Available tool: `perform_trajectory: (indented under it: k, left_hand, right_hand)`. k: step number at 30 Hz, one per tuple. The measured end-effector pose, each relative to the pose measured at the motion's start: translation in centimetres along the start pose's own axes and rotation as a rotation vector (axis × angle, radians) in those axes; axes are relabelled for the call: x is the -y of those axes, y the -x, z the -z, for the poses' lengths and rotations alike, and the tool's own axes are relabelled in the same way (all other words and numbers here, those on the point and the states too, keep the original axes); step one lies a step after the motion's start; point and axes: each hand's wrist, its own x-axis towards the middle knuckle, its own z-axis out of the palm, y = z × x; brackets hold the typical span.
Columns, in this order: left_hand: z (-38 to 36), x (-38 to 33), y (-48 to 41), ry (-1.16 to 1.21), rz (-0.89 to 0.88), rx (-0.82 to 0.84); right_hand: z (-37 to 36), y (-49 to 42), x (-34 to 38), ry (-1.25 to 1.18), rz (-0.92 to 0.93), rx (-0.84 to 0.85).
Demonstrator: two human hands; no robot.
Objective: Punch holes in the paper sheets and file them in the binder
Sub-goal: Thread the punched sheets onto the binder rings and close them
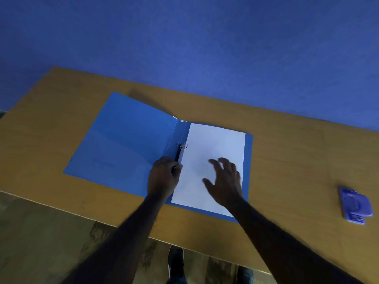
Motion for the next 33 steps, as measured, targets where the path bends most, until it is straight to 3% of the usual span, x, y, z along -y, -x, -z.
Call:
perform_trajectory:
  k: [4,10,24,33]
  left_hand:
    - [0.0,-0.1,-0.3,0.047,0.142,-0.048]
    - [-0.9,-0.1,0.2,0.0,0.322,-0.058]
    - [-2.0,-1.5,1.7,-0.065,0.212,-0.189]
    - [-1.4,-1.8,1.1,-0.137,0.237,-0.103]
  right_hand:
    - [-1.8,-1.9,2.1,0.136,0.113,0.214]
    - [-3.1,-3.6,2.1,0.227,0.136,0.341]
    - [-3.6,-3.7,1.9,0.202,0.122,0.33]
    - [-3.6,-3.4,1.3,0.168,0.147,0.295]
